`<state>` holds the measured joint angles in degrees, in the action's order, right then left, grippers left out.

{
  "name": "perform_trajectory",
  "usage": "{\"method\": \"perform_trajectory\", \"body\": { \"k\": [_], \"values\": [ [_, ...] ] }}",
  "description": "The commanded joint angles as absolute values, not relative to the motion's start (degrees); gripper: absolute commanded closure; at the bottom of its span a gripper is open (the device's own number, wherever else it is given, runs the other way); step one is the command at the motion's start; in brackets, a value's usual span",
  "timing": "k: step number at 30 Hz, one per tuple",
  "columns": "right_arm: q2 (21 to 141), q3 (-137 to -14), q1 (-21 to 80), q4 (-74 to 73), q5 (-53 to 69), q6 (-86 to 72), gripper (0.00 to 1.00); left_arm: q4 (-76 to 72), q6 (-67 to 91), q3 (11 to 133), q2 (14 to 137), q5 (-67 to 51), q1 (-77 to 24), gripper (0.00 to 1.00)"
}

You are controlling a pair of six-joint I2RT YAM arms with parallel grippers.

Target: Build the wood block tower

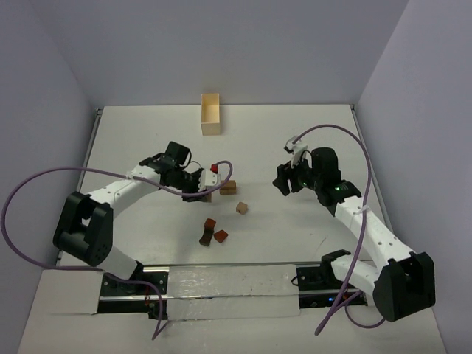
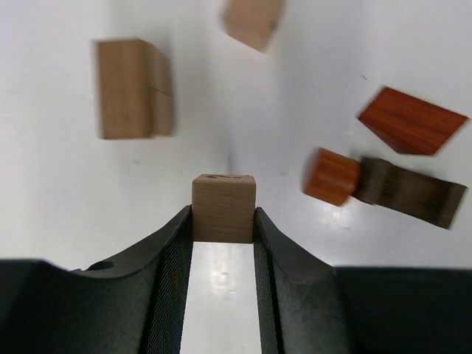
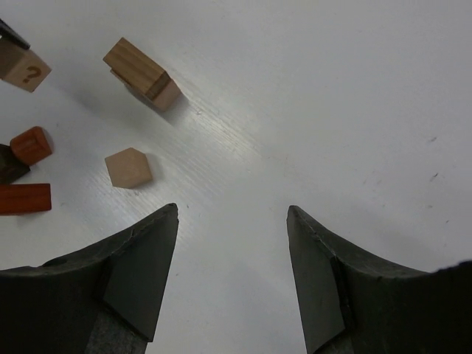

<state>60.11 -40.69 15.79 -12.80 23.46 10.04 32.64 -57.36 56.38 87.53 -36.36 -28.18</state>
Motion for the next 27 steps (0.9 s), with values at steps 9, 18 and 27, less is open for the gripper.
{"method": "perform_trajectory", "body": {
  "k": [9,18,27],
  "values": [
    [59.2,-39.6,13.8,-11.5,24.5,10.5,0.31,34.0,-49.9,75.2,98.5,-37.8,-28.0,0.9],
    [60.0,-39.6,13.8,-11.5,24.8,10.8,0.31,35.5,-50.6,78.8,103.0,-36.9,-29.5,0.86],
    [60.6,-39.8,13.9,-12.2,25.3,11.0,0.3,35.6,-50.8,79.2,105.3,-36.5,-30.9,0.81]
  ]
}}
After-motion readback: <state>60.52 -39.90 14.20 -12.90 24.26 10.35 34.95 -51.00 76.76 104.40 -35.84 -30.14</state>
